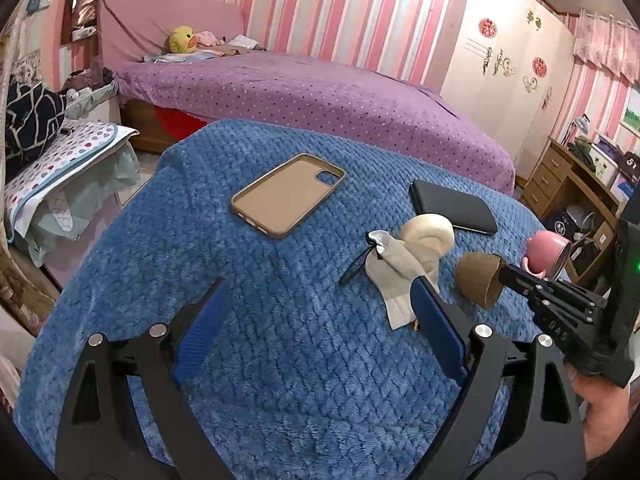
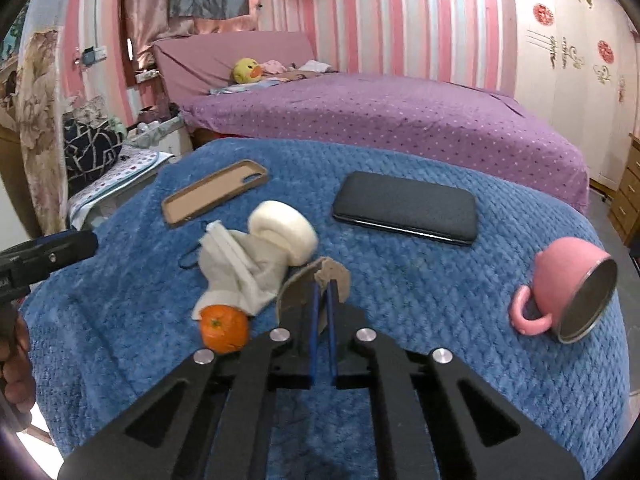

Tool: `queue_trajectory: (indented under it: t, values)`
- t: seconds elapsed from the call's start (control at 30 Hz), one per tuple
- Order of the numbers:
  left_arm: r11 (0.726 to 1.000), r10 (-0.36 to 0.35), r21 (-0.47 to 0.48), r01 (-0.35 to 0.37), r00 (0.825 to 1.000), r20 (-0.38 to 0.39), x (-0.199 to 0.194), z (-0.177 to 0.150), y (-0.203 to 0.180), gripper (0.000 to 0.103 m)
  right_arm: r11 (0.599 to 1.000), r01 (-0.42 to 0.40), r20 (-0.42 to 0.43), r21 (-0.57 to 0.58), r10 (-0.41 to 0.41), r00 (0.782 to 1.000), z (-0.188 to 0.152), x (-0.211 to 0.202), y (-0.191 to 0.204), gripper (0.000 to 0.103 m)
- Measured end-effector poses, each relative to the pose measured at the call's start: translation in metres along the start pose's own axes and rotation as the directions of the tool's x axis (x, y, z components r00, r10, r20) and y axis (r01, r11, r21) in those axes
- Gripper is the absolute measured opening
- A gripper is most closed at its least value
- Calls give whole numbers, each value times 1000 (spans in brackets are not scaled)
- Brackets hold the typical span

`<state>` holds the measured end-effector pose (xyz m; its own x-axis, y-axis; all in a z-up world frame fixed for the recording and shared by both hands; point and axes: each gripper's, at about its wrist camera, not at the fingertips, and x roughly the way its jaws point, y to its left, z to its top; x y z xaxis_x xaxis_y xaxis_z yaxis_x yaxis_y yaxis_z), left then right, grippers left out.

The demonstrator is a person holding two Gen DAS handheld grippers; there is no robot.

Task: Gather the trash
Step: 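Grasp the white cloth with the left tool while the right tool holds the cardboard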

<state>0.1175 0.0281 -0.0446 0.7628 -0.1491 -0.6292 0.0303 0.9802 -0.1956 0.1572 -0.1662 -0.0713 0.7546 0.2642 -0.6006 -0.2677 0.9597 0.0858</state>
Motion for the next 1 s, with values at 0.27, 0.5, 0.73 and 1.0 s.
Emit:
queue_trajectory:
  t: [0.27,0.5,0.73,1.0]
  values:
    - [1000,-24,9,24,999,-29,16,-3,-20,88,999,-9,96,41,5,995,8,-56,-21,1]
    - [999,-42,18,44,996,-80,50,-6,-39,87,995,2,183,104,-21,983,0,-109,-37,1]
    - [997,-76,-26,73,989,-125,87,-2,-48,74,992,-38,191,121,14,982,2,-106,-52,1]
    - [993,-115,-14,114,983,-143,100,-4,-63,9,986,-53,203,158,20,979,2,-110,-69,1]
